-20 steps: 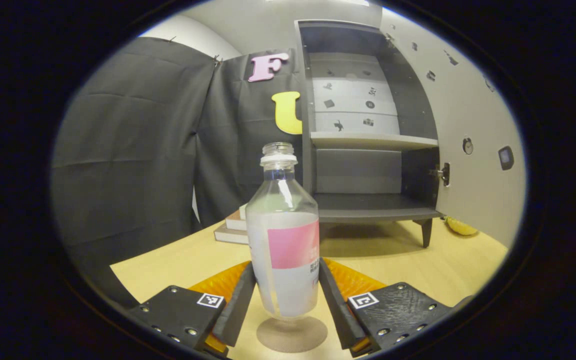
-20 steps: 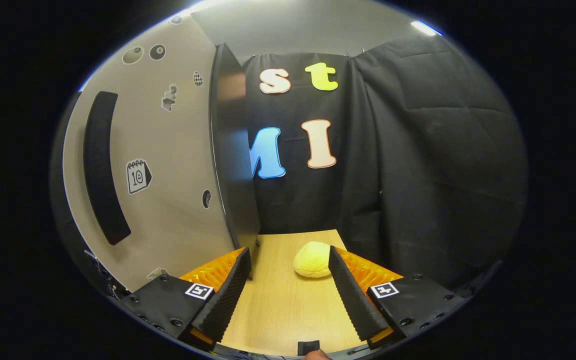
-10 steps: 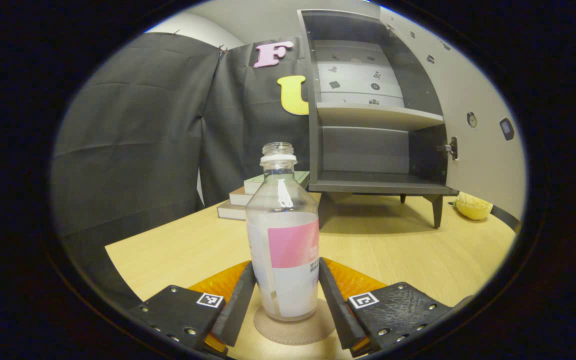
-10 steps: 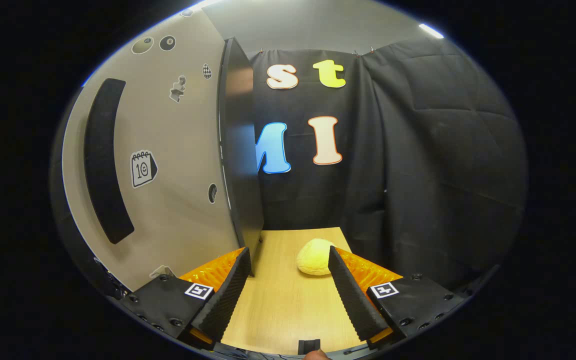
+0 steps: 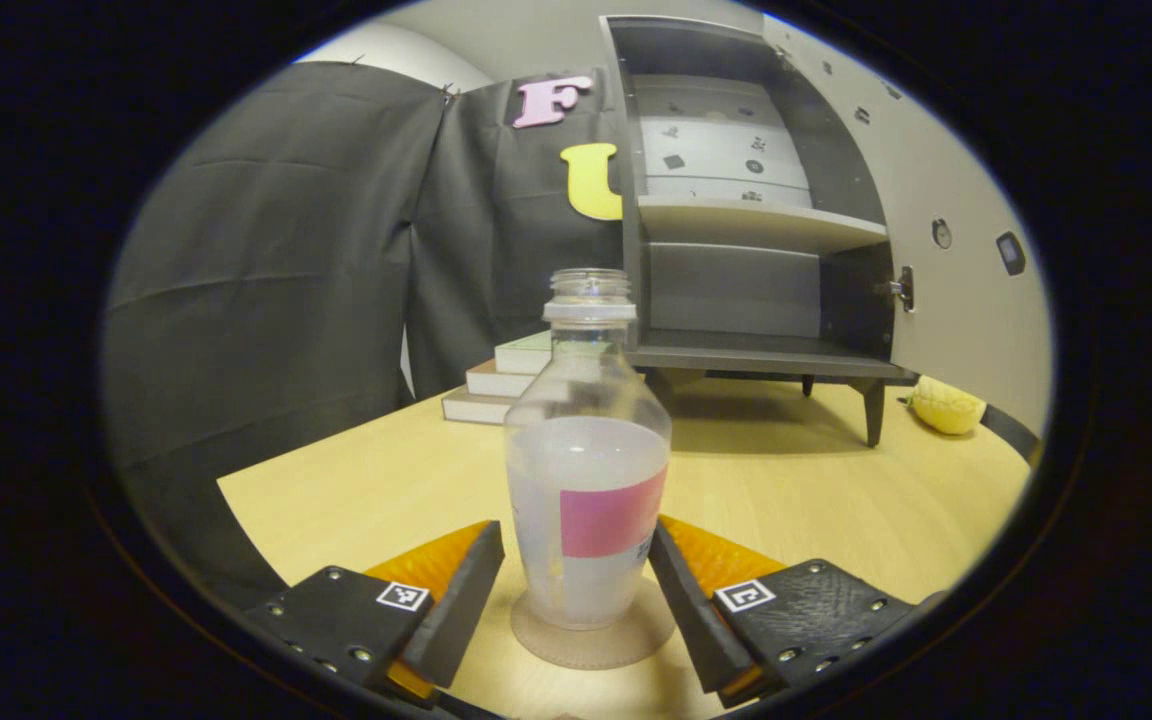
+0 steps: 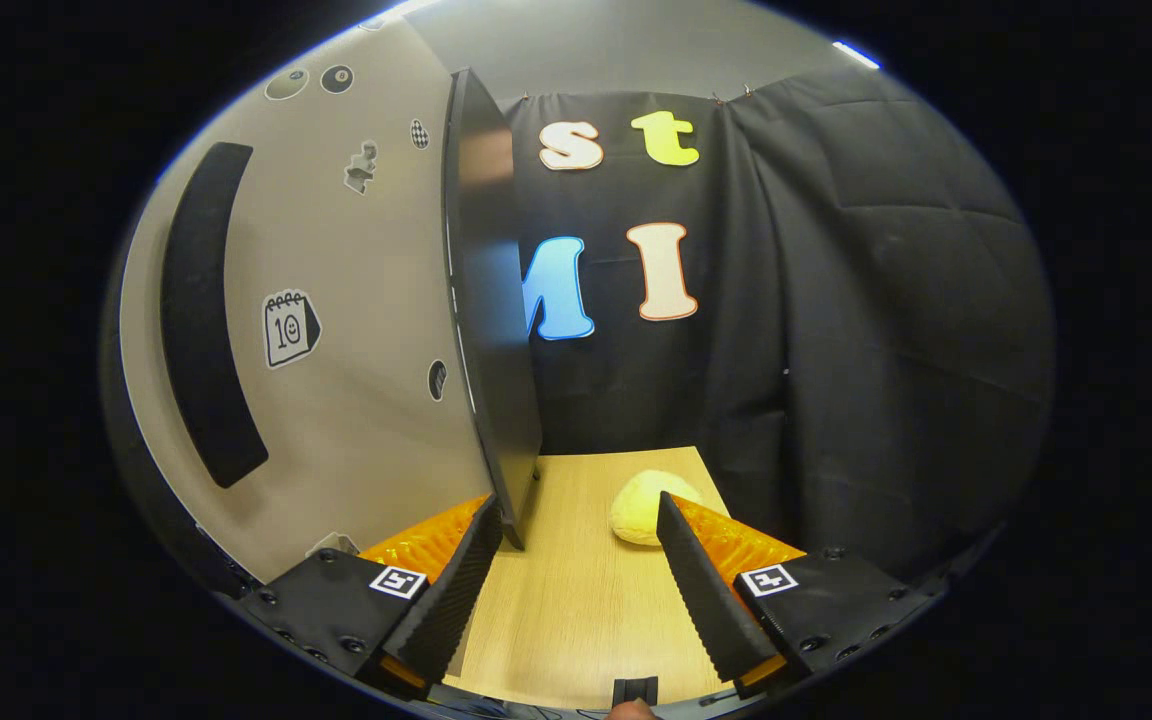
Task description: Open the cabinet door with the right hand, grasp the bottle in the cabinet with the left hand and place it on the coaster, then close the cabinet door with the right hand.
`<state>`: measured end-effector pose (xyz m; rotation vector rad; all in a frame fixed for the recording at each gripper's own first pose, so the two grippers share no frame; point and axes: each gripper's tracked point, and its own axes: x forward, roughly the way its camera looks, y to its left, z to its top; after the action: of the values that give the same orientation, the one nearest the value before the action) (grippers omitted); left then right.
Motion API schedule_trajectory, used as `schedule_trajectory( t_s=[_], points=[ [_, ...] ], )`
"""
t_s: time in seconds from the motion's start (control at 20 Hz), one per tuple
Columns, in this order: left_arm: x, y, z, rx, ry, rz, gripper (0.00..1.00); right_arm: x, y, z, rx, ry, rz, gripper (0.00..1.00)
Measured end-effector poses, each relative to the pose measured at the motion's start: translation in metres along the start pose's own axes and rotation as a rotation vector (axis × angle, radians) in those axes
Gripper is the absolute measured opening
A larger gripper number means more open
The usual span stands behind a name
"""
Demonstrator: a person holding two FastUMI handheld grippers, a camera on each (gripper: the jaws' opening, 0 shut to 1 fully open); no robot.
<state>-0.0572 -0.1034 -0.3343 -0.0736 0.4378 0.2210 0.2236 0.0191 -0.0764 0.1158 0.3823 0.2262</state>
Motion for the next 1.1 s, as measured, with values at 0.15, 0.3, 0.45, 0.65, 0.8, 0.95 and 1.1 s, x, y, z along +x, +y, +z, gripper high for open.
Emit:
schedule_trajectory(
  t_s=[0.15,0.3,0.45,0.65,0.8,0.95,1.1],
  points=[
    [-0.008,0.003,0.011,0.01,-0.019,0.004,0.89,-0.001,-0.001,-0.001,-0.011,-0.002,0.0,0.98],
    [-0.019,0.0,0.019,0.008,-0.019,0.0,0.88,-0.004,-0.005,0.0,-0.01,-0.005,-0.003,0.93],
    [-0.032,-0.008,0.041,0.017,-0.044,-0.012,0.88,-0.009,-0.006,0.007,-0.01,-0.03,0.004,0.93],
    [-0.059,-0.008,0.077,0.044,-0.062,-0.01,0.86,-0.015,0.003,0.025,0.005,-0.078,0.047,0.98],
    [-0.084,0.0,0.119,0.056,-0.108,0.005,0.86,-0.02,0.01,0.039,0.027,-0.11,0.093,0.98],
    [-0.102,0.005,0.162,0.08,-0.154,0.003,0.86,-0.027,0.018,0.057,0.055,-0.162,0.127,0.98],
    [-0.109,0.011,0.205,0.07,-0.21,-0.001,0.86,-0.031,0.028,0.069,0.078,-0.19,0.153,0.98]
  ],
)
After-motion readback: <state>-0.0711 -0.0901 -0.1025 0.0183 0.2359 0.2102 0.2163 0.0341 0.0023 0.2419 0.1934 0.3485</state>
